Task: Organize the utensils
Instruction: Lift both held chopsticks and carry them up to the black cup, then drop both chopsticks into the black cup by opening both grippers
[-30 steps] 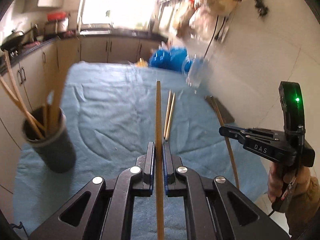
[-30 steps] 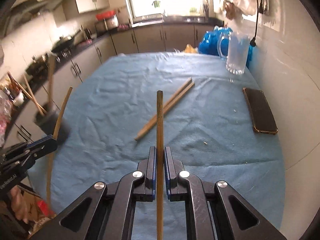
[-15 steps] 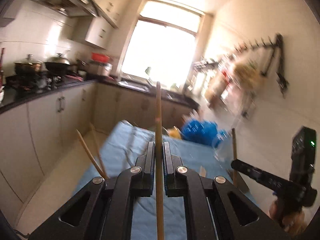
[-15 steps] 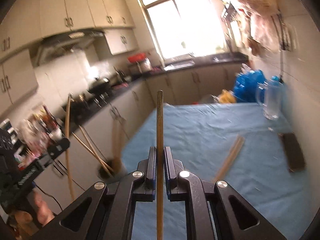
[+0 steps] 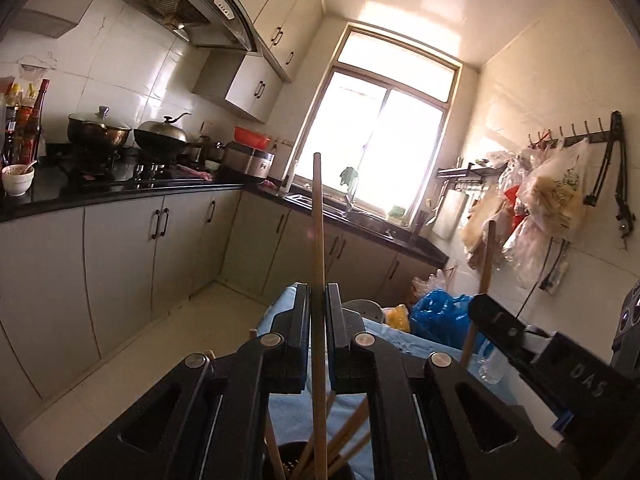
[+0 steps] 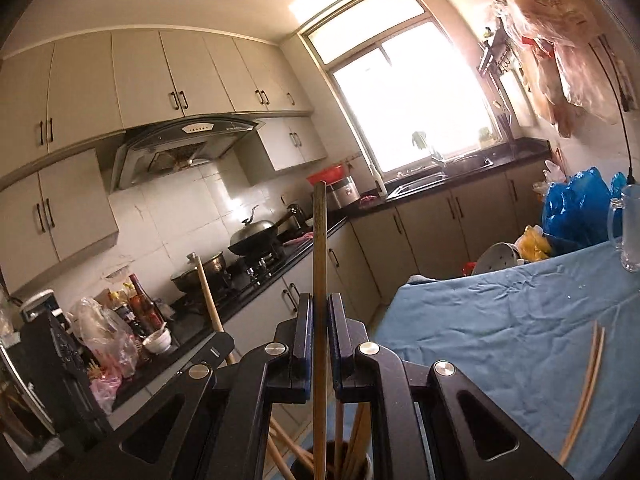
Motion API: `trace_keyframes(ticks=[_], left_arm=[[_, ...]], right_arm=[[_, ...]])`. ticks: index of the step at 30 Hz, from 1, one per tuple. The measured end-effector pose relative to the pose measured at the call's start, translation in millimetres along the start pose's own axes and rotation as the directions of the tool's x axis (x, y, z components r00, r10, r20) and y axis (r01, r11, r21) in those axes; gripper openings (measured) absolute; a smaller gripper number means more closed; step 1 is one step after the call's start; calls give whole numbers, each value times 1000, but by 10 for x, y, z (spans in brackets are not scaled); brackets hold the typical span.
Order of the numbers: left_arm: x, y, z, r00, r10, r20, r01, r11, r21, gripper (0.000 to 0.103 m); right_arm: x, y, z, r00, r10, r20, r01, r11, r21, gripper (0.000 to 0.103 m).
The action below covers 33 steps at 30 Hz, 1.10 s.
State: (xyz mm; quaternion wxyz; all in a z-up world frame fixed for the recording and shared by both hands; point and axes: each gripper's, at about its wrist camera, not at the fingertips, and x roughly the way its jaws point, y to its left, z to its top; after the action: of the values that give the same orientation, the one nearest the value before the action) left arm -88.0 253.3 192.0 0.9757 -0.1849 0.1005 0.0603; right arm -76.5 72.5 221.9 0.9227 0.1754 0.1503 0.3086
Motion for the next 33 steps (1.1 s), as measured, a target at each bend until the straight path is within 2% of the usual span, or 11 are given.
trace_keyframes(ticks=[8,16,18,20,22,25,28,33], left_arm=[[176,-15,-133,999,33,-27,-32,999,38,6],[177,-30,-216,997,51,-61,-49,998,40,6],[159,-25,-213,997,51,-62,-48,998,39,7],[135,-28,-209,997,52,-65,-50,998,39,7],[128,-34,-206,997,57,-57,-54,998,44,7],[20,-64,-198,996,63,-57,-60,997,48,11],[-151,-93,-194,997,65,-46,-63,997,48,23],[-486,-237,-216,999,45,-19,-44,997,69,29]], right_arm=[[328,-127,-219,998,-58,-7,58,998,-20,8],[329,-205,-304,996,-78,-36,77,997,-26,9],[311,-212,-297,996,-75,-42,74,997,-24,13],[281,-214,-291,996,-80,-39,79,997,-24,25],[234,-213,-274,996,-83,-35,82,996,-25,30],[154,-225,-249,996,-85,-33,84,996,-22,31],[42,-233,-207,996,-91,-24,91,996,-21,31],[-290,-347,-130,991,-134,5,134,991,-21,41]])
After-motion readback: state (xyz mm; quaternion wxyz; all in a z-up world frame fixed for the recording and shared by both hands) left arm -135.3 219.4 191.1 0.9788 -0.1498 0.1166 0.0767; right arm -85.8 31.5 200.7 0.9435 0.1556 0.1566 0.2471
